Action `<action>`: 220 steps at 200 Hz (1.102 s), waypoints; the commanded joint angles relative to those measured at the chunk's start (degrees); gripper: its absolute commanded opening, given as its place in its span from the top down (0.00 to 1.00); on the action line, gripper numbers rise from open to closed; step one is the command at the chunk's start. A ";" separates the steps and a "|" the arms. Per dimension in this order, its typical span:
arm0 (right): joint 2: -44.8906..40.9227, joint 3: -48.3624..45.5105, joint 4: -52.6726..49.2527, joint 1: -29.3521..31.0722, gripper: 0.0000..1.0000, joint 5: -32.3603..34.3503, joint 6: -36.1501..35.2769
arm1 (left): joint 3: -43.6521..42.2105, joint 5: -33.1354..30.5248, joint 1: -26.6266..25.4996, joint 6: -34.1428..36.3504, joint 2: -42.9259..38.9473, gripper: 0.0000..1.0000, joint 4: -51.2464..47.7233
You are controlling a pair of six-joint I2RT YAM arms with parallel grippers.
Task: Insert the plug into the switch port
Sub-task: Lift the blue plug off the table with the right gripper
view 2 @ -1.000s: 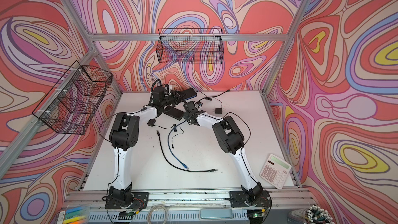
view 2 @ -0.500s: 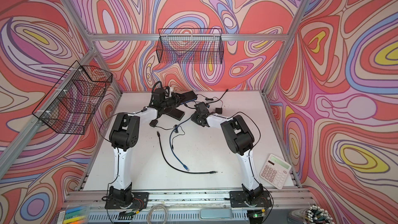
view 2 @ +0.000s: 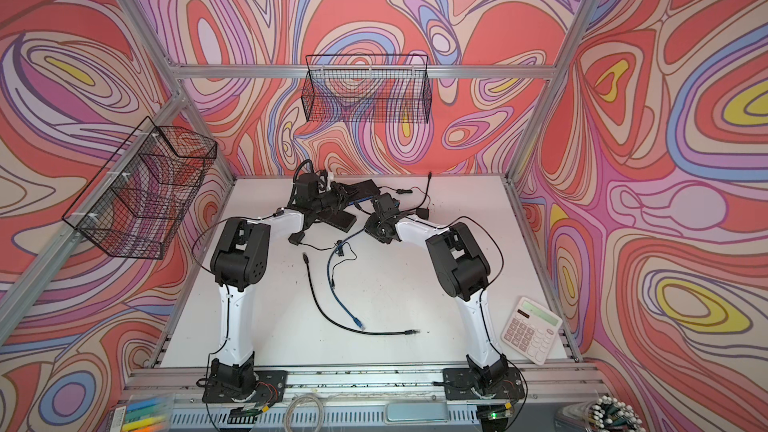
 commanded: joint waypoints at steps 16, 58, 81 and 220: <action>4.35 7.10 -4.28 1.06 0.61 3.85 1.70 | 0.87 1.83 -0.16 0.10 -2.34 0.95 1.97; 10.14 18.11 -17.46 2.34 0.57 10.29 1.31 | 0.94 1.92 -0.01 -0.53 -2.17 0.96 2.95; 12.11 19.63 -18.14 2.44 0.58 10.85 1.09 | 0.76 2.18 0.03 -1.30 -1.82 0.95 4.14; 24.75 35.17 -32.70 4.71 0.73 19.46 -2.94 | -1.83 3.32 0.96 -5.10 -1.11 0.95 10.93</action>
